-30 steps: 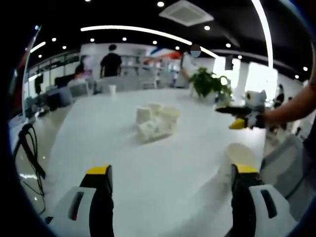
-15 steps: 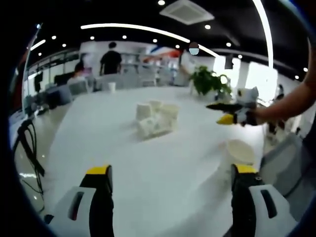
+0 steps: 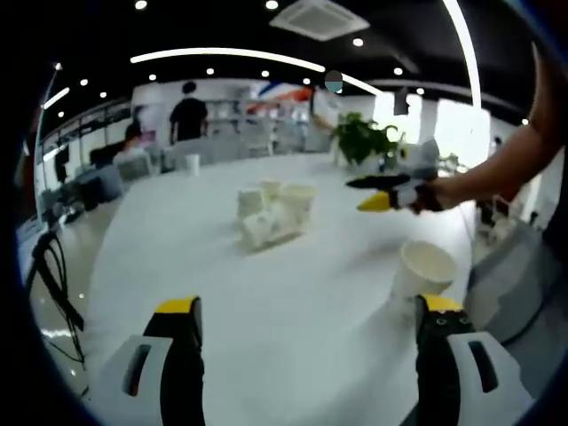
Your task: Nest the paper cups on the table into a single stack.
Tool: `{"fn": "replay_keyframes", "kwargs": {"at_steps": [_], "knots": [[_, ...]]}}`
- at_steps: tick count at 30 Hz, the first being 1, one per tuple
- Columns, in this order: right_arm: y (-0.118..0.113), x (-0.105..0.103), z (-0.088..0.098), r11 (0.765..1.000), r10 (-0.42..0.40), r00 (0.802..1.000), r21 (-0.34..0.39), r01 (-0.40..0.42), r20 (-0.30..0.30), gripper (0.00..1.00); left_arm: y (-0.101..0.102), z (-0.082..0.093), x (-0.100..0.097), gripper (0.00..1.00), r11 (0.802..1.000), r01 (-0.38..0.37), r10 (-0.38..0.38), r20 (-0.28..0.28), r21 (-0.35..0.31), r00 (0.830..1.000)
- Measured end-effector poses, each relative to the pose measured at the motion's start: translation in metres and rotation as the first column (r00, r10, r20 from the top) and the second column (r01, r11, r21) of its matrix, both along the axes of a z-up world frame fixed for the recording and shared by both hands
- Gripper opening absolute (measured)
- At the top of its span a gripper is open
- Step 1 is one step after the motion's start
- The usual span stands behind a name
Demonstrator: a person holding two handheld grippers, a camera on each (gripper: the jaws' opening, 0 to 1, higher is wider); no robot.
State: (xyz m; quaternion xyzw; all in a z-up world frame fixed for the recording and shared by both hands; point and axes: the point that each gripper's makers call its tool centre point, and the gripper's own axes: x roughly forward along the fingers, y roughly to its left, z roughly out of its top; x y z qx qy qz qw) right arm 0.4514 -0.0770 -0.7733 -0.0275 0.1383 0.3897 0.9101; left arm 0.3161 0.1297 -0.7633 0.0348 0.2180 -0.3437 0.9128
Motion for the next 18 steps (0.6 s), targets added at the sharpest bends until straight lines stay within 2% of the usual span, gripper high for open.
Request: {"fn": "replay_keyframes", "kwargs": {"at_steps": [7, 18], "knots": [[0.008, 0.012, 0.000, 1.000, 0.007, 1.000, -0.003, -0.007, 0.003, 0.95, 0.003, 0.002, 0.003, 0.98, 1.000, -0.013, 0.013, -0.009, -0.014, 1.000], [0.020, 0.028, -0.011, 0.999, 0.024, 1.000, -0.024, -0.024, -0.004, 0.90, 0.003, -0.002, 0.002, 0.98, 1.000, -0.021, 0.021, -0.024, -0.012, 1.000]]}}
